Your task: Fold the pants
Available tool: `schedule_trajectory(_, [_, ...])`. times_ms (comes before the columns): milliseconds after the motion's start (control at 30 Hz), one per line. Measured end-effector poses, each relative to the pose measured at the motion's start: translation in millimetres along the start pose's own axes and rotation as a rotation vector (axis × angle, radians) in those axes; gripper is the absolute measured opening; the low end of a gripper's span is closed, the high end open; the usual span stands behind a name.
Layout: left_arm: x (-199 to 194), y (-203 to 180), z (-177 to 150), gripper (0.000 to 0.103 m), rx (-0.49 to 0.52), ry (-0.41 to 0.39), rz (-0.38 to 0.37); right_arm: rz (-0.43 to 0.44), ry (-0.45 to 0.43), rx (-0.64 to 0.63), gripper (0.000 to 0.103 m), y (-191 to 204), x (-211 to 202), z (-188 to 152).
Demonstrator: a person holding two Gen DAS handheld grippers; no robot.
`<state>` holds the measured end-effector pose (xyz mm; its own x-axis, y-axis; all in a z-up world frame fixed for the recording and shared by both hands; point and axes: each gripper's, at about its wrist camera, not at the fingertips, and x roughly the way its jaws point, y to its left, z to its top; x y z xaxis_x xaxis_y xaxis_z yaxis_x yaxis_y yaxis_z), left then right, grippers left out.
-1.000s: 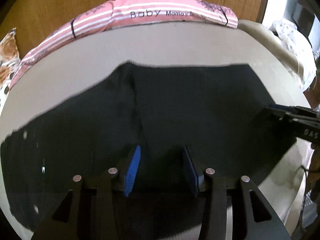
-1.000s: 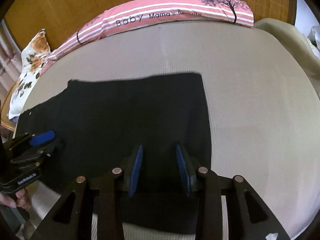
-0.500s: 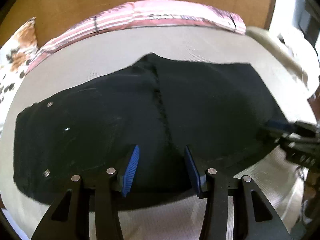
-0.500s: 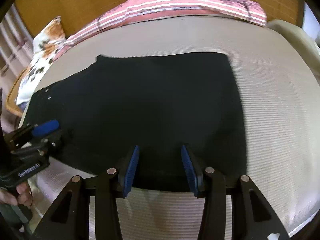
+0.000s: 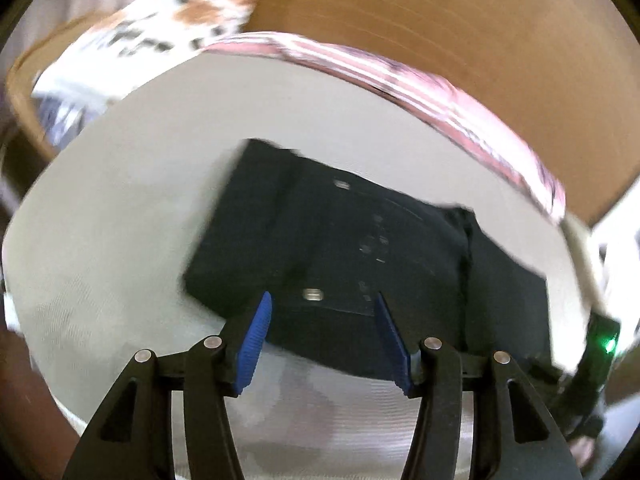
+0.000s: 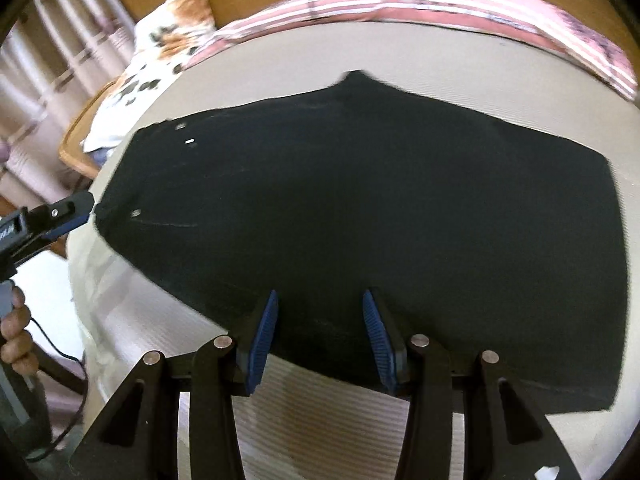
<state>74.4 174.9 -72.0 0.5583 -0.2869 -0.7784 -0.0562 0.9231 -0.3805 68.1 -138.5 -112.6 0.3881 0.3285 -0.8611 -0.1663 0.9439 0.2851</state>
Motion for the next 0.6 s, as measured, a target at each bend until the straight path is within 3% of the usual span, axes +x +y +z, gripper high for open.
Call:
schedule_trajectory(200, [7.9, 59.1, -10.2, 0.057, -0.279, 0.059, -0.099, 0.116, 0.007, 0.017, 0.061, 16.9, 0.6, 12.2])
schedule_trajectory(333, [25.1, 84.0, -19.1, 0.057, -0.427, 0.101, -0.185, 0.150, -0.011, 0.055, 0.062, 13.4, -7.8, 14.9])
schedule_trajectory(600, [50.1, 101.7, -24.4, 0.057, -0.537, 0.090, -0.253, 0.156, -0.018, 0.100, 0.062, 7.4, -12.0, 15.1])
